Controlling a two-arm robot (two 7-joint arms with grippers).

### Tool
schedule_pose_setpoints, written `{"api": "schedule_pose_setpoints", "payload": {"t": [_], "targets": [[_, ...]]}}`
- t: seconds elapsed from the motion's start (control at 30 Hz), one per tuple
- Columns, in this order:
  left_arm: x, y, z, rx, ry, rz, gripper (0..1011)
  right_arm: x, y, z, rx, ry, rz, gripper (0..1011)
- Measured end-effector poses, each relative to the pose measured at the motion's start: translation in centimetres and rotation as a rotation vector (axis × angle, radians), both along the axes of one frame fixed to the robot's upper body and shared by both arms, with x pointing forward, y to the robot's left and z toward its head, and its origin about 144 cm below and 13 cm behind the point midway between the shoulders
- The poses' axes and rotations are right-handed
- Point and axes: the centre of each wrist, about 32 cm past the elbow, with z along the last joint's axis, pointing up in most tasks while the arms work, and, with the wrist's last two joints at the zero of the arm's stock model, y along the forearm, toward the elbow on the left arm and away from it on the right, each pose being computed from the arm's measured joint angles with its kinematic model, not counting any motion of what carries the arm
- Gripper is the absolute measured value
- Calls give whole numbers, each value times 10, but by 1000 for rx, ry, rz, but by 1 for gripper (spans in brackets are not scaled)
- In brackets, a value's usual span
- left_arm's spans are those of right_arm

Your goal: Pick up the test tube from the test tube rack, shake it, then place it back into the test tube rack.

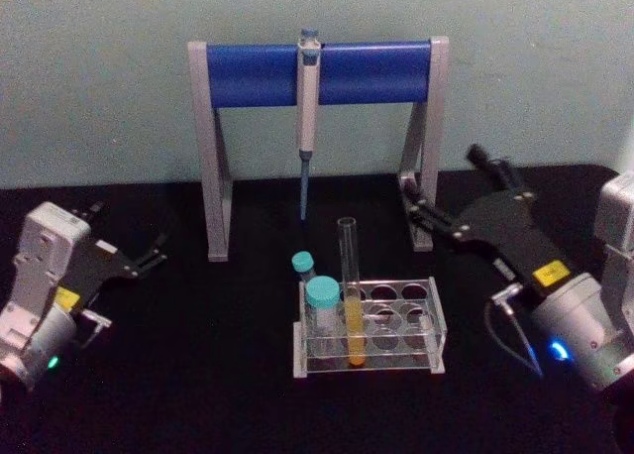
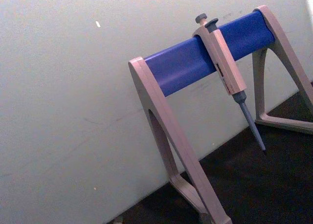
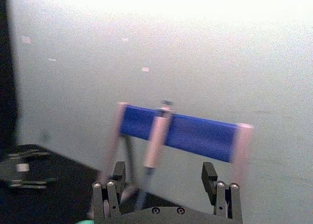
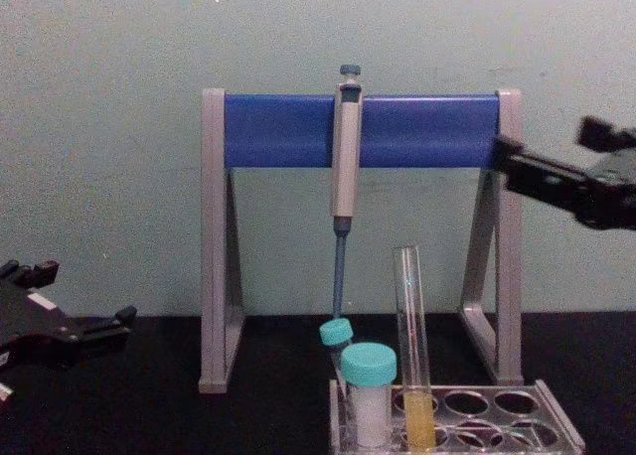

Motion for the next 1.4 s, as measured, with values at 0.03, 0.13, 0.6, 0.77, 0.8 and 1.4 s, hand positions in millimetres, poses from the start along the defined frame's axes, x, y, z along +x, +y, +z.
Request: {"api": "schedule_pose_setpoints", "payload": {"t": [0.03,0.13,0.6,0.77,0.8,1.4], "targets": [[0,0,0,0,0,0,1002,-1,-2,-1,-4,-2,-27,1000],[0,0,0,0,0,0,1002,-4,-5,-4,-23,-3,-108,1000],[0,0,0,0,0,0,1001,-10,-12,-50,-123,180,-322,1000],[0,0,0,0,0,0,1001,-10,-12,-65,-128,248,-338,1000],[0,0,0,0,0,0,1001,-9,-12,-69,-129,269,-339,1000],[0,0,0,0,0,0,1001,-4,-12,-89,-140,370,-321,1000]]}}
